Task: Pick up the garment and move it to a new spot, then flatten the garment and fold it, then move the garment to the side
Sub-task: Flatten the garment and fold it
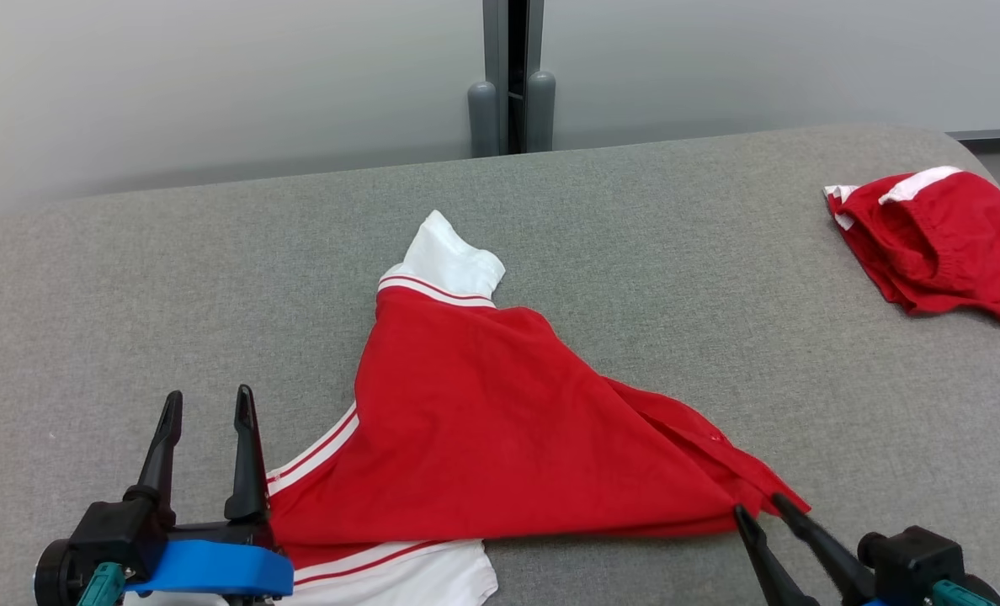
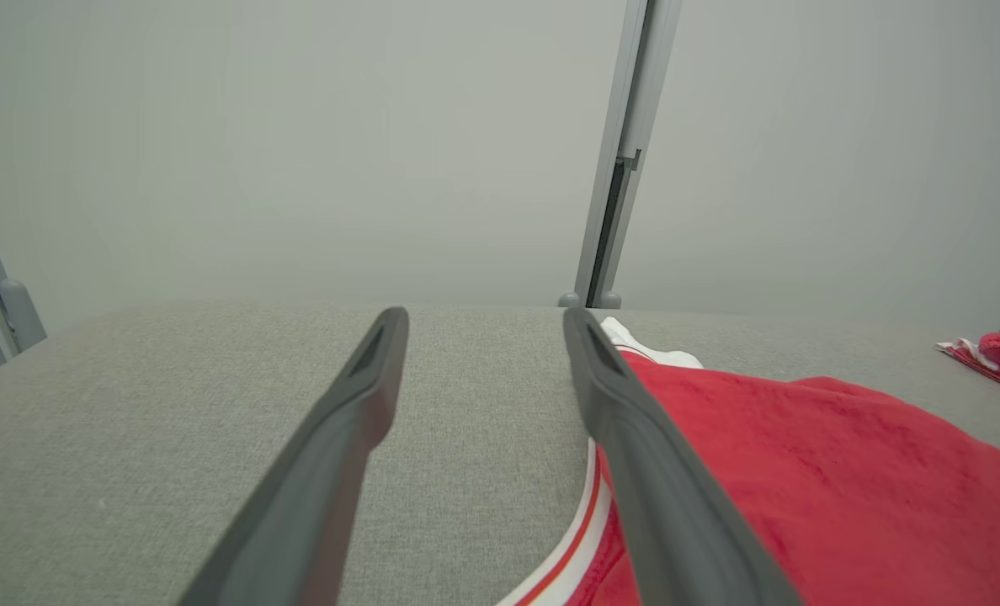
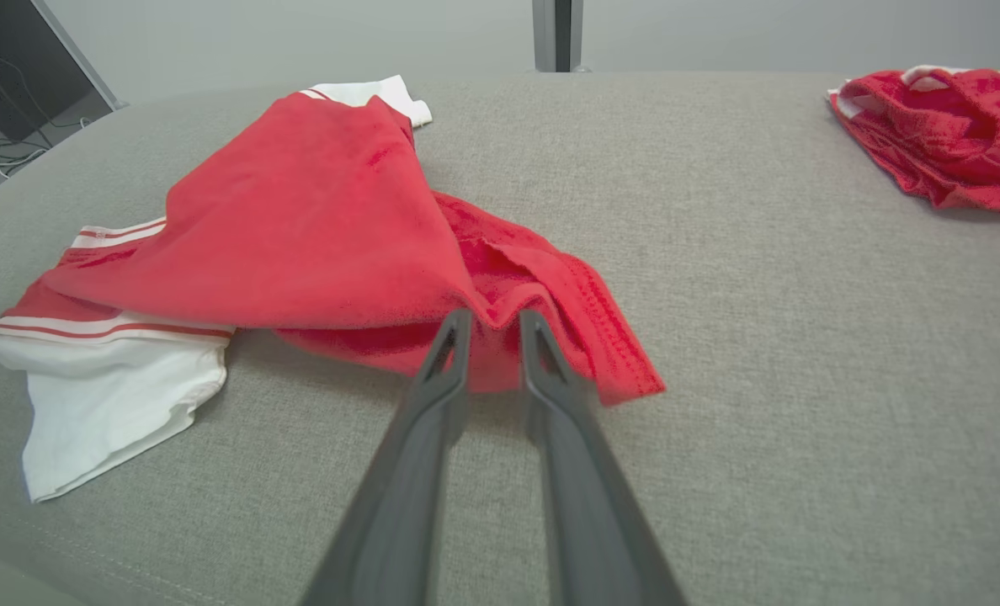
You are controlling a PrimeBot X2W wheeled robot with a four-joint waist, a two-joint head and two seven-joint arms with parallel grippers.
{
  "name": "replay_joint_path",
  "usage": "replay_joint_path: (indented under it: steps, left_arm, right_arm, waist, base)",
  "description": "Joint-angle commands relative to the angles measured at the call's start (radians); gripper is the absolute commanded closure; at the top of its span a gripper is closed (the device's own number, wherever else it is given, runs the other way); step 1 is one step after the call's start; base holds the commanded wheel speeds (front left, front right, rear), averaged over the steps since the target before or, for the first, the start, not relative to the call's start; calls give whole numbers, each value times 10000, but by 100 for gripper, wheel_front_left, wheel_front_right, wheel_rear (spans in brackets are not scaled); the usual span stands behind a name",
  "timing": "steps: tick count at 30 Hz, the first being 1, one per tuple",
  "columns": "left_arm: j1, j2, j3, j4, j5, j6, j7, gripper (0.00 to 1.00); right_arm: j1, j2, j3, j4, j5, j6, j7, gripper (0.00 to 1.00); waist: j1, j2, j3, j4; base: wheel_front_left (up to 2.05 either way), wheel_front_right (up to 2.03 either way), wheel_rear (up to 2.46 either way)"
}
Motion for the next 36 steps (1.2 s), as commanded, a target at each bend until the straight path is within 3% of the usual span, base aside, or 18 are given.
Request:
replay_joint_path:
  steps: [1,9,14,22,36]
  left_arm:
    - [42,35,1,4,-12,25,-25,0]
    - [48,35,32,-7,102,-40,-25,0]
    - [-109,35,29,8,148,-68,-25,0]
    - [-320,35,77,34,270,-176,-25,0]
    - [-624,35,-128,14,40,-63,-25,0]
  right_arm:
    - [-34,18,-80,-164,-79,-6,-48,0]
    - [-1241,-327,-380,-703,-411,-4,-663,0]
    - [-2379,-424,-257,-272,-615,-4,-1244,0]
    - [-3810,-723,570,1884,-701,-6,-1489,0]
    - [-4616,-1174,1698,5511,-396,-6,-1582,0]
  waist:
    - [1,-1,-5,2]
    - [1,-1,-29,137]
    - [1,-1,-4,332]
    - [1,-1,239,758]
    - [1,-1,842,1351]
  base:
    - [0,0,0]
    - [0,0,0]
    - [0,0,0]
    - [0,0,0]
    - [0,0,0]
